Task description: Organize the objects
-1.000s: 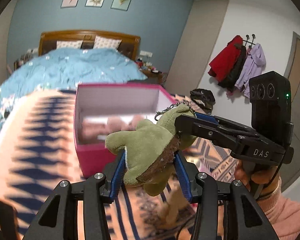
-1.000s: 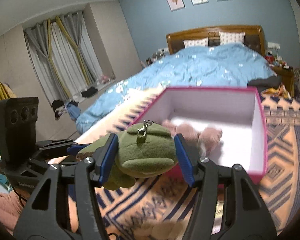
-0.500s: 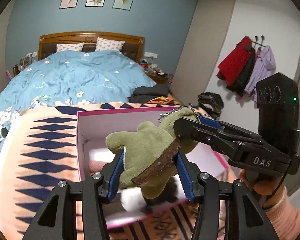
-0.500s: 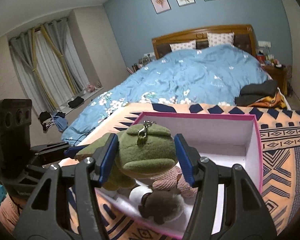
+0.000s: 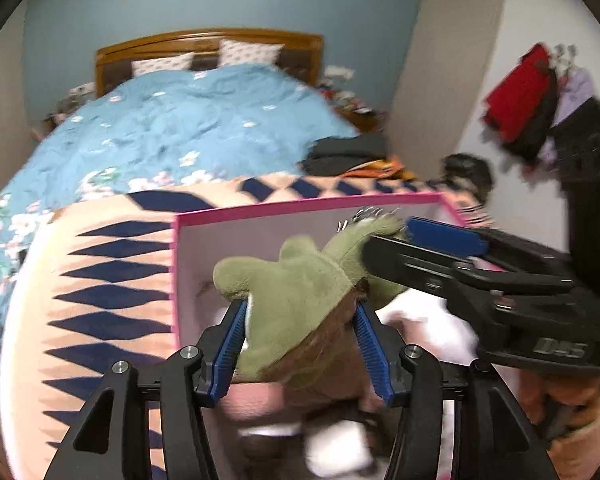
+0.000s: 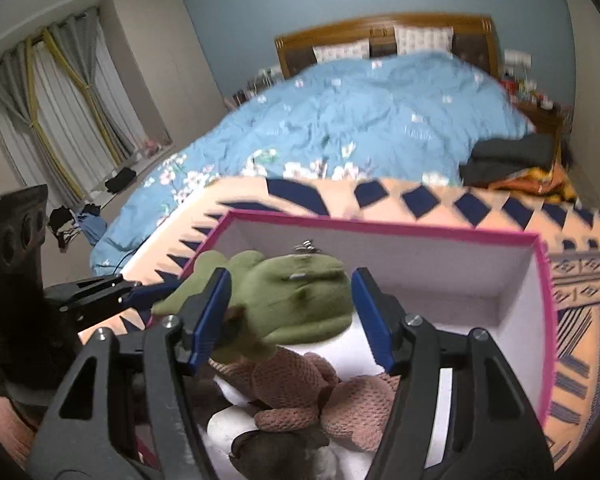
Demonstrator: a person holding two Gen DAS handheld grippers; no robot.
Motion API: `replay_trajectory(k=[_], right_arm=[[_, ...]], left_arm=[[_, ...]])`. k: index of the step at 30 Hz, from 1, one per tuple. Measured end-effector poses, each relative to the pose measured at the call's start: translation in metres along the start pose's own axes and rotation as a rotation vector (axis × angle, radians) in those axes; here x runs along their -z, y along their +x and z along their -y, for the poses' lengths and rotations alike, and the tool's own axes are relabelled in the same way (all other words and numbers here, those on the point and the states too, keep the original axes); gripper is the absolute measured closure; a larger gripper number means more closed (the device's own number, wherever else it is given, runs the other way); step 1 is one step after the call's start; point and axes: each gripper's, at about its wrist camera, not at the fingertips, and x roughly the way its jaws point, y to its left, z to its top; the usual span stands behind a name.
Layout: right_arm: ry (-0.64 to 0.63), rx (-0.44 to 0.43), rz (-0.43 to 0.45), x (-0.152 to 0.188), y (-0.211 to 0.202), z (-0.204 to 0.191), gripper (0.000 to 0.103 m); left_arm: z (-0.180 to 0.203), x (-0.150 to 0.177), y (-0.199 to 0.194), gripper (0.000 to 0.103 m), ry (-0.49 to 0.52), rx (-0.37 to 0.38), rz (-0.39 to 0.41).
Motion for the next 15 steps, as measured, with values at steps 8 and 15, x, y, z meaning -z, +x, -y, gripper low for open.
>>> replay_trajectory(k=[8,15], right_arm=[[-0.035,-0.029,-0.036,0.020,-0.009,-0.003,0.036],[-0.036,-0.096,-0.006,0.035,-0.036,-0.007,0.036]], left_arm=[[-0.003,0.010,-0.007,0.042,0.026,-0.086,0.027],[-0.004,0.023,-0.040,0.025,-0.002,-0.016,0.097]])
